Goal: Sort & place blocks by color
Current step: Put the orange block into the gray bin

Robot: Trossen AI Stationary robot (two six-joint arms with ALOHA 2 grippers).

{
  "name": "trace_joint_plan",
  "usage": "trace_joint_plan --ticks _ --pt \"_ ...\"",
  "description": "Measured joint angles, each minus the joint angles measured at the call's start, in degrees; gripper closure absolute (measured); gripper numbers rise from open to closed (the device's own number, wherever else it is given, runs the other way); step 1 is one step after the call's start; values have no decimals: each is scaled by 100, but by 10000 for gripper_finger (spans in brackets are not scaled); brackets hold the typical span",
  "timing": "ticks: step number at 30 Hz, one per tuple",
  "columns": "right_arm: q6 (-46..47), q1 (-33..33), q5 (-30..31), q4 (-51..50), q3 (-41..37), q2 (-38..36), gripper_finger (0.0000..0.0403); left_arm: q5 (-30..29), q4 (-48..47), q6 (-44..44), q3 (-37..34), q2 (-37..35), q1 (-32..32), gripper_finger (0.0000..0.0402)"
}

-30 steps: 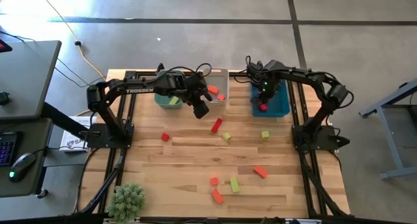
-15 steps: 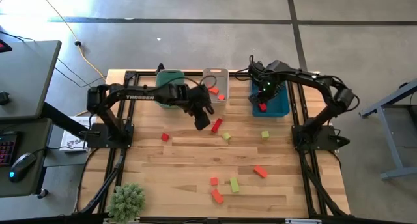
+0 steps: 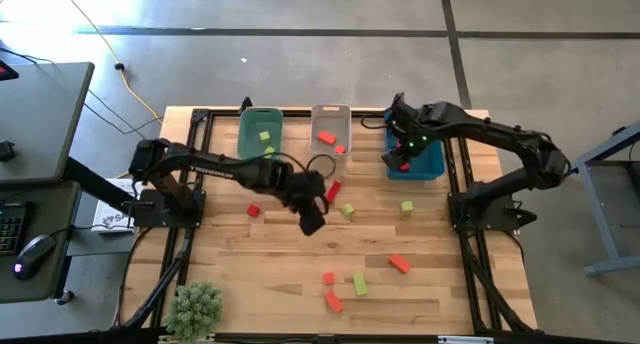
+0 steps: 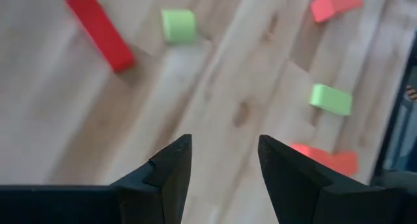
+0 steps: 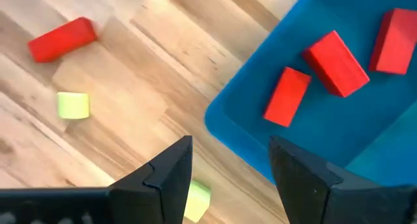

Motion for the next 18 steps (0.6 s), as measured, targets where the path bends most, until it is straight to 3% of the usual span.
trace_joint_plan --ticks 13,18 --pt "-2 747 246 0 0 -66 215 -25 469 -714 0 0 -937 233" --pt "103 1025 252 2 0 -66 215 -376 1044 -998 0 0 -1255 233"
